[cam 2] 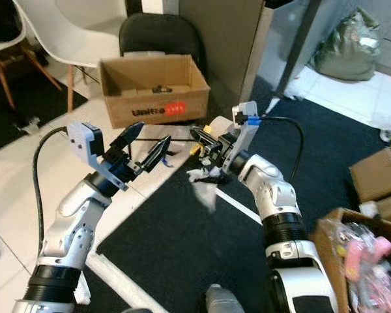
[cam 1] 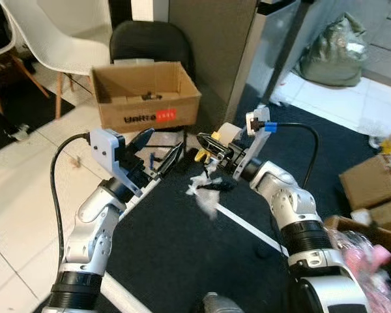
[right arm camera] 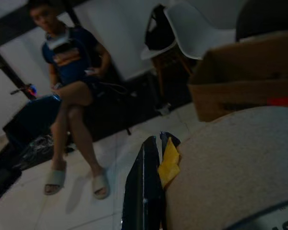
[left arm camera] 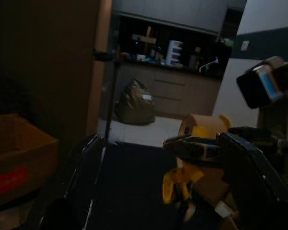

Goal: Picking trash to rubbish bin

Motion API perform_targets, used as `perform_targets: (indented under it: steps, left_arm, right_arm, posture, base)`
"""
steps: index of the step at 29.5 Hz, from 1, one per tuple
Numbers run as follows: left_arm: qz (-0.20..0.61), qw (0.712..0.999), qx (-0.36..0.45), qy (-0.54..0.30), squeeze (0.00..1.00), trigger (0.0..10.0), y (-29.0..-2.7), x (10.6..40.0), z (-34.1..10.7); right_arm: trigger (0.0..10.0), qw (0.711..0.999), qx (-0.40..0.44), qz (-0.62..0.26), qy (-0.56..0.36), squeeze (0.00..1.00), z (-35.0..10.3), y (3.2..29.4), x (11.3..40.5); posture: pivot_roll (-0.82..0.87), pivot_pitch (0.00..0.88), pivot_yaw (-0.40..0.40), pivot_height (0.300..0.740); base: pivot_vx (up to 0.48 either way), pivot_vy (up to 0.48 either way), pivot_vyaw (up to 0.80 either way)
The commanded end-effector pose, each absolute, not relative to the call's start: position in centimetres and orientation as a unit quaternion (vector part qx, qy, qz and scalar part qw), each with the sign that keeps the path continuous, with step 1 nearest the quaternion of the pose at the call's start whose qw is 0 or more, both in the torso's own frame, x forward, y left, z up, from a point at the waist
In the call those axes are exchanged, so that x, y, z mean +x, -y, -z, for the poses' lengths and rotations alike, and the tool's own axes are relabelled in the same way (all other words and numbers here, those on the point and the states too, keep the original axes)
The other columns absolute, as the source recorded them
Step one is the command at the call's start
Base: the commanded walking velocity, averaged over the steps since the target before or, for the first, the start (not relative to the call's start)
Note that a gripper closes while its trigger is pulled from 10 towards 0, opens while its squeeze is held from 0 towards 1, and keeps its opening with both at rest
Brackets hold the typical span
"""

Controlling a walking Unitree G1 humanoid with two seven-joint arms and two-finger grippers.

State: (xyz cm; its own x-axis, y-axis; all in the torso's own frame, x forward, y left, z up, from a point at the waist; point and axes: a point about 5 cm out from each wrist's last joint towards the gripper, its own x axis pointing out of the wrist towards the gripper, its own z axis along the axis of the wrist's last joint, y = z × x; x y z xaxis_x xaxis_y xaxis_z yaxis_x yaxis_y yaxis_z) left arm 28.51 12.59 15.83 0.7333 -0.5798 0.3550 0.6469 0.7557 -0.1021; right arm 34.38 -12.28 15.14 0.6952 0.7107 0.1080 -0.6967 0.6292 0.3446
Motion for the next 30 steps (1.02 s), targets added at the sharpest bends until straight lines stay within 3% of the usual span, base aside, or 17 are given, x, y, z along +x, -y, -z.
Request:
perform_targets:
  steps: [1, 6, 11, 30]
  left_arm:
    - [0.335, 0.924, -0.114, 0.145, 0.00, 10.0, -12.5, 28.4, -15.5]
    - [0.337, 0.923, -0.114, 0.145, 0.00, 10.0, -12.5, 28.4, -15.5]
    - [0.336, 0.923, -0.115, 0.146, 0.00, 10.0, -12.5, 28.4, -15.5]
    - [0.297, 0.934, -0.116, 0.164, 0.00, 10.0, -14.7, 28.4, -16.4]
  right_arm:
    - [10.0, 0.903, 0.181, -0.389, -0.009, 0.00, -15.5, 12.4, 34.5]
    - [10.0, 0.903, 0.181, -0.389, -0.012, 0.00, -15.4, 12.4, 34.5]
    - [10.0, 0.903, 0.178, -0.391, -0.016, 0.00, -15.4, 12.3, 34.5]
    - [10.0, 0.905, 0.170, -0.390, -0.006, 0.00, -15.7, 12.5, 34.5]
  posture:
    - [-0.04, 0.000, -0.047, 0.740]
    - [-0.04, 0.000, -0.047, 0.740]
    - [-0.04, 0.000, -0.050, 0.740]
    - [-0.03, 0.000, -0.050, 0.740]
  base:
    - [0.480, 0.000, 0.00]
    - [0.480, 0.000, 0.00]
    - [0.480, 0.000, -0.63]
    - [0.480, 0.000, 0.00]
